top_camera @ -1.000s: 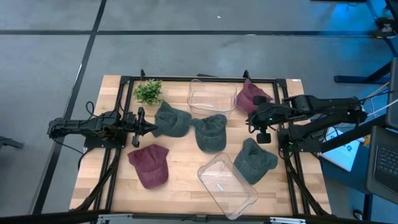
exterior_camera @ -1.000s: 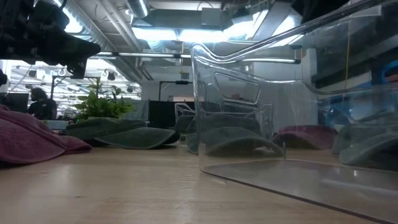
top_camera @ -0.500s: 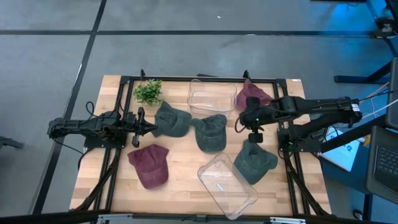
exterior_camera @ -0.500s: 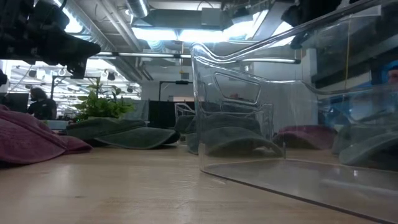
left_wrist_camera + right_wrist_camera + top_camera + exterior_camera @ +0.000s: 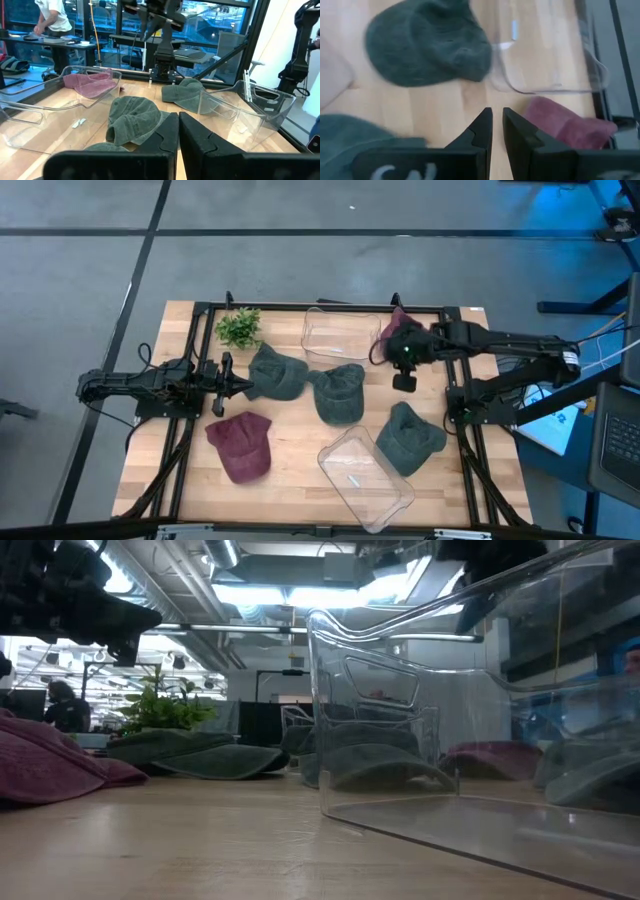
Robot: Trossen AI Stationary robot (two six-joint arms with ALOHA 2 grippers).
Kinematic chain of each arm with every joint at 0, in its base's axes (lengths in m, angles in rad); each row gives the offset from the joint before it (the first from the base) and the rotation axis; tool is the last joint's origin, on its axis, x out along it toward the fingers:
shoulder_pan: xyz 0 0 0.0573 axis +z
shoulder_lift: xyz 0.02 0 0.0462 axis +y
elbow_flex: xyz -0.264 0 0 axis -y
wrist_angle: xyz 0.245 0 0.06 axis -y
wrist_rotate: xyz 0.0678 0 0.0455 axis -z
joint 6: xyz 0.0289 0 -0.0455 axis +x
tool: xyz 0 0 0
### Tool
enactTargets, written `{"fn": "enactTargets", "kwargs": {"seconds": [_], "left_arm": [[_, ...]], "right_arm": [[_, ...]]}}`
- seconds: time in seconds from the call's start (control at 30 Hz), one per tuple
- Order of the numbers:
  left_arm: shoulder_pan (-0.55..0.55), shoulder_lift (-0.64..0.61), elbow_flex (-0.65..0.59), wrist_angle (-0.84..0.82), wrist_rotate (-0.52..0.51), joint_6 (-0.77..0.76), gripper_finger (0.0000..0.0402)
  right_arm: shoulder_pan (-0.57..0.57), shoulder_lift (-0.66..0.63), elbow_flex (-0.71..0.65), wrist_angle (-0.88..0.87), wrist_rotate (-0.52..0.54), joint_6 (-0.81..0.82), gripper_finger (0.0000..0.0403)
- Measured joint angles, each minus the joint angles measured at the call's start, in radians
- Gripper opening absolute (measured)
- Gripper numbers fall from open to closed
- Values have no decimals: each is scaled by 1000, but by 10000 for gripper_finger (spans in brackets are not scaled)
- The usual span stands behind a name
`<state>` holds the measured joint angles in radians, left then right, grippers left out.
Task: Pick & Place hat
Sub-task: Put the top red cap into the top transparent bin
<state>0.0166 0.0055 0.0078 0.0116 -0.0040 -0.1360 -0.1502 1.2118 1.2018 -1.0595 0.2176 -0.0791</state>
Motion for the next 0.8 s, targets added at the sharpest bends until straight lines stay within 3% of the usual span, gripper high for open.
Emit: {"fn": "enactTargets", "kwargs": {"seconds": [0.43,0.8], "left_arm": [[0,0,0,0,0,0,12],[0,0,0,0,0,0,9]], "right_arm": [[-292,3,0,0,0,81,45],[-520,63,0,1,-1,251,45]]}}
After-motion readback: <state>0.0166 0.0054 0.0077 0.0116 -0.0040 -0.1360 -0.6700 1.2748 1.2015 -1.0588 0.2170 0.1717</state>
